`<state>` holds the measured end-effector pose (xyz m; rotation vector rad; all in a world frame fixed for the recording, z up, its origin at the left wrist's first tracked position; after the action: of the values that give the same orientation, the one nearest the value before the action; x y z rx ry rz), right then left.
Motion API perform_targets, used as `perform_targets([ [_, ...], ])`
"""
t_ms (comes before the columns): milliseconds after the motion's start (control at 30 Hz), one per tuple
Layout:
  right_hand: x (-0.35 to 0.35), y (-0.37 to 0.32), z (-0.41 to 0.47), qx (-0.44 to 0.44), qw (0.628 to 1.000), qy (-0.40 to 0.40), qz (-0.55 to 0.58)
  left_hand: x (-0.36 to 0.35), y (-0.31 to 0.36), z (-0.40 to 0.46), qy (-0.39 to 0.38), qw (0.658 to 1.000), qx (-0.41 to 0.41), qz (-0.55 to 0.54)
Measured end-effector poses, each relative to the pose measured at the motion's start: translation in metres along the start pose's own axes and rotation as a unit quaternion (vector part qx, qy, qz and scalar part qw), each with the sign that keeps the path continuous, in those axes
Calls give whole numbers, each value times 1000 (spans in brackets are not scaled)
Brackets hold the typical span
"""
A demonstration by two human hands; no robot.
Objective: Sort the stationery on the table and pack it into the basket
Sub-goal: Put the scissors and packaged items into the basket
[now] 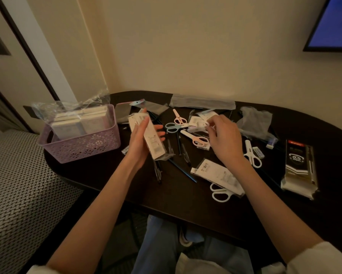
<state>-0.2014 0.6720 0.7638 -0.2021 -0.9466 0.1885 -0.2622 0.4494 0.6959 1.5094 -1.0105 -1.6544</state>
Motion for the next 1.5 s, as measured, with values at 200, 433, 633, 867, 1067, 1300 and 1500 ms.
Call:
perform_targets([
  [200, 15, -28, -29, -145, 896, -87, 410, 4, 4, 0, 28, 995, 9, -97],
  [433, -4, -45, -66, -218, 849, -120, 467, 25, 9, -2, 85, 973, 14, -212],
  [633, -2, -54, -70, -157, 882, -115, 430, 28, 7, -3, 116, 954, 32, -273],
  [867, 21, -71, -67, 56, 945, -58, 317, 30, -4, -8, 154, 919, 65, -356],
  [1067, 22, -79, -64, 131, 957, -27, 257, 20, -18, -13, 165, 908, 107, -370],
  [1300, 18, -82, -65, 152, 967, -5, 203, 7, -28, -22, 159, 898, 151, -381],
  [1500, 20, -87, -68, 175, 969, 17, 173, -9, -33, -32, 148, 886, 189, -397],
])
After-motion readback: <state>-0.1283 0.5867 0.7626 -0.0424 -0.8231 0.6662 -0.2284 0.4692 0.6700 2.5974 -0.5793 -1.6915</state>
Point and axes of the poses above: each hand's wrist, its own z-axis towards the middle knuckle, its own x-axis out of the back of the hand, y = z × x, the point moved 8 cm from there along z, towards the middle knuckle, and after that the axes turned 9 degrees about -z, right-handed, at the moved point
